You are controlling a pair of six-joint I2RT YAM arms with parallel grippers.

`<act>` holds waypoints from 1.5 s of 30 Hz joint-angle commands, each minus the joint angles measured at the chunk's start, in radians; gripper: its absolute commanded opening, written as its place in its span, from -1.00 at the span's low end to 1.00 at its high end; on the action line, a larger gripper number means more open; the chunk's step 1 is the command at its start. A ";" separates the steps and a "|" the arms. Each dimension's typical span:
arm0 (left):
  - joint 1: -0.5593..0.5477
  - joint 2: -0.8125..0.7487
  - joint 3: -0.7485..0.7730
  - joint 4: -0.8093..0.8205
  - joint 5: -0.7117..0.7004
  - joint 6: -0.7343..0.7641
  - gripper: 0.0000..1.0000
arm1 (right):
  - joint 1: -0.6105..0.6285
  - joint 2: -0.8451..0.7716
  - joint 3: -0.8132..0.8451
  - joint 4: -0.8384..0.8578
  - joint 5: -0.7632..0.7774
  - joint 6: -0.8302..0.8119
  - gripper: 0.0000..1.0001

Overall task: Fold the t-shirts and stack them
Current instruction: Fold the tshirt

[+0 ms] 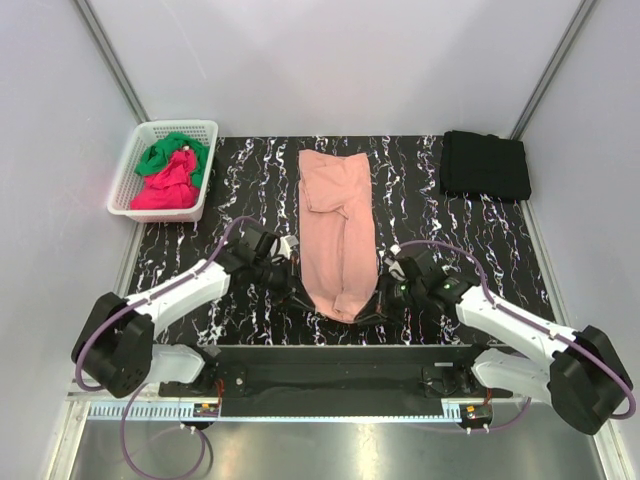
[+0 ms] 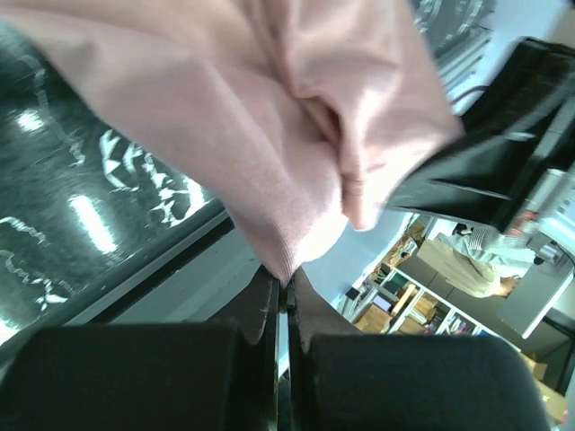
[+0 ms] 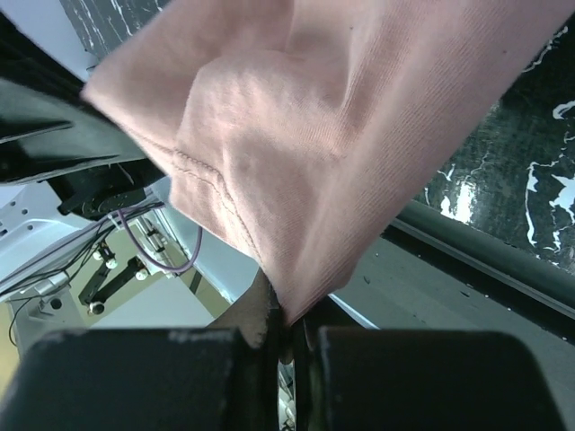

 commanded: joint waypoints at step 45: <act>0.226 0.419 0.583 -0.268 -0.035 0.218 -1.00 | -0.286 0.538 0.638 -0.229 -0.081 -0.390 -1.00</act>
